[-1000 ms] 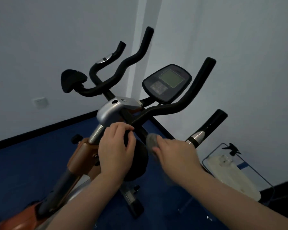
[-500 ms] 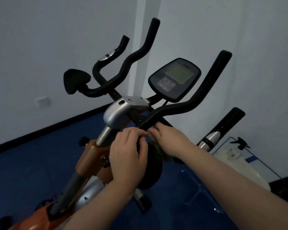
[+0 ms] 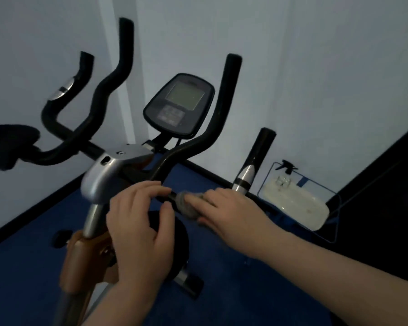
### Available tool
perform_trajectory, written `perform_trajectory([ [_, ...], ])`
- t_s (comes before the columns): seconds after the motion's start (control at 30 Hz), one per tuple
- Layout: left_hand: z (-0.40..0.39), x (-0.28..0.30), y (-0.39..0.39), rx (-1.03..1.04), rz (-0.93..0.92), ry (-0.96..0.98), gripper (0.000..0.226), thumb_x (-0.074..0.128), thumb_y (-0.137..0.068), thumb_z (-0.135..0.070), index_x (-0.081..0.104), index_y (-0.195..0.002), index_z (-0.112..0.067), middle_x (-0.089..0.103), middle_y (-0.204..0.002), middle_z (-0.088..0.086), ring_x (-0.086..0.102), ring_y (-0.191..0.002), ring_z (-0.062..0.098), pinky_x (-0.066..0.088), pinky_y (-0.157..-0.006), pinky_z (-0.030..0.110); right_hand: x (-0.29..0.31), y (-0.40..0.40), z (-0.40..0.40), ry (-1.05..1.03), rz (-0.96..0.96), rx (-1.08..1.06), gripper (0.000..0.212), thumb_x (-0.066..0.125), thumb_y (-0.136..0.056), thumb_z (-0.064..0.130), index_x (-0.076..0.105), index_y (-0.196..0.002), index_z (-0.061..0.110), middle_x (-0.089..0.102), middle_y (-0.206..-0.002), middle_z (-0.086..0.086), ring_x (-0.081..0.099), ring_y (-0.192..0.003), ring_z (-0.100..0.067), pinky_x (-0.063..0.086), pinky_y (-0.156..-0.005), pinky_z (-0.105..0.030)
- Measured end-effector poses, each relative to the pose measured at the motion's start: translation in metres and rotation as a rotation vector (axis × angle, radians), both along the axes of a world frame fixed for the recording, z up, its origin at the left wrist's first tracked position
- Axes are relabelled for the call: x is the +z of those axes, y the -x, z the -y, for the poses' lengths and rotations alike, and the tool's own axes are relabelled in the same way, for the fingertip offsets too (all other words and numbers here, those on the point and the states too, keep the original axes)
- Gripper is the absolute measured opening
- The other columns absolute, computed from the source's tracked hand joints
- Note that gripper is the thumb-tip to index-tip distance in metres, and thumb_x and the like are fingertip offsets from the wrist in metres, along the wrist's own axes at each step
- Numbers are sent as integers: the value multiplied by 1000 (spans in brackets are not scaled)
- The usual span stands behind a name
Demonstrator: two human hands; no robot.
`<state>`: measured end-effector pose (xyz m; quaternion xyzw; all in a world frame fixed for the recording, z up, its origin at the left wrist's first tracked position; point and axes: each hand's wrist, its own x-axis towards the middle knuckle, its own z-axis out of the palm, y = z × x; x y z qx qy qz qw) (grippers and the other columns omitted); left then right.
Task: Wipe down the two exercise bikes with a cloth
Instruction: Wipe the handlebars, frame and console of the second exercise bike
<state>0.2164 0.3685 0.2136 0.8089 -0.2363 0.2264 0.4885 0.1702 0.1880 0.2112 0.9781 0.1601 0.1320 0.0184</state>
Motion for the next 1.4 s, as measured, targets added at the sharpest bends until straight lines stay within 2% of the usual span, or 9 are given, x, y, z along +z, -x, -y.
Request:
perform_trajectory([
  [0.17, 54, 24, -11, -241, -219, -10, 15, 52, -91, -27, 60, -103, -33, 57, -99, -25, 53, -89, -2, 37, -73, 14, 31, 0, 90, -10, 270, -108, 25, 57, -91, 15, 66, -115, 15, 61, -122, -4, 51, -124, -23, 19, -117, -45],
  [0.6, 79, 8, -21, -177, -378, -309, 10, 50, -91, -34, 59, -91, -38, 61, -88, -20, 59, -84, -1, 51, -76, 29, -13, -20, 78, -195, 459, -61, 21, 50, -94, 25, 70, -94, 16, 65, -100, -2, 57, -110, -22, 17, -116, -47],
  [0.73, 78, 9, -21, -268, -428, -425, 11, 49, -88, -42, 60, -91, -43, 64, -83, -21, 61, -75, 0, 53, -72, 31, 33, -37, 122, 143, 440, 211, 23, 52, -94, 27, 71, -89, 16, 67, -87, -2, 64, -87, -22, 30, -112, -45],
  [0.83, 77, 10, -17, -325, -421, -481, 12, 48, -87, -46, 58, -93, -48, 63, -85, -23, 60, -77, -2, 52, -73, 30, 63, -56, 136, 273, 475, 271, 28, 51, -95, 26, 69, -78, 14, 65, -75, -2, 61, -71, -23, 51, -86, -39],
  [0.93, 76, 12, -15, -332, -407, -478, 14, 46, -86, -48, 57, -94, -49, 62, -86, -25, 59, -78, -2, 52, -73, 29, 72, -62, 137, -52, 442, -4, 26, 52, -95, 27, 70, -80, 17, 65, -73, 1, 59, -67, -20, 49, -58, -35],
  [1.1, 77, 14, -15, -318, -417, -437, 14, 48, -88, -44, 61, -92, -44, 63, -87, -24, 61, -79, 0, 53, -72, 30, 33, -52, 97, -1046, 535, -441, 23, 47, -98, 34, 64, -108, 22, 65, -99, 7, 61, -90, -2, 51, -77, -21],
  [1.2, 76, 14, -17, -317, -427, -408, 14, 48, -88, -44, 61, -91, -43, 64, -90, -25, 60, -82, -2, 52, -73, 32, 29, -57, 70, -1119, 716, -473, 23, 47, -98, 31, 61, -115, 25, 57, -114, 9, 55, -99, 6, 44, -81, -6],
  [1.3, 77, 14, -19, -315, -454, -361, 16, 48, -87, -42, 64, -88, -40, 67, -88, -21, 62, -80, 1, 53, -73, 35, 43, -61, 102, -942, 608, -354, 19, 55, -95, 20, 69, -106, 13, 64, -104, 1, 59, -93, -3, 48, -82, -16],
  [1.4, 77, 14, -18, -312, -470, -362, 17, 47, -86, -43, 65, -88, -41, 67, -87, -21, 63, -79, 0, 54, -73, 34, 30, -55, 91, -1235, 619, -413, 21, 51, -97, 28, 68, -107, 19, 66, -103, 5, 60, -96, 0, 48, -84, -16],
])
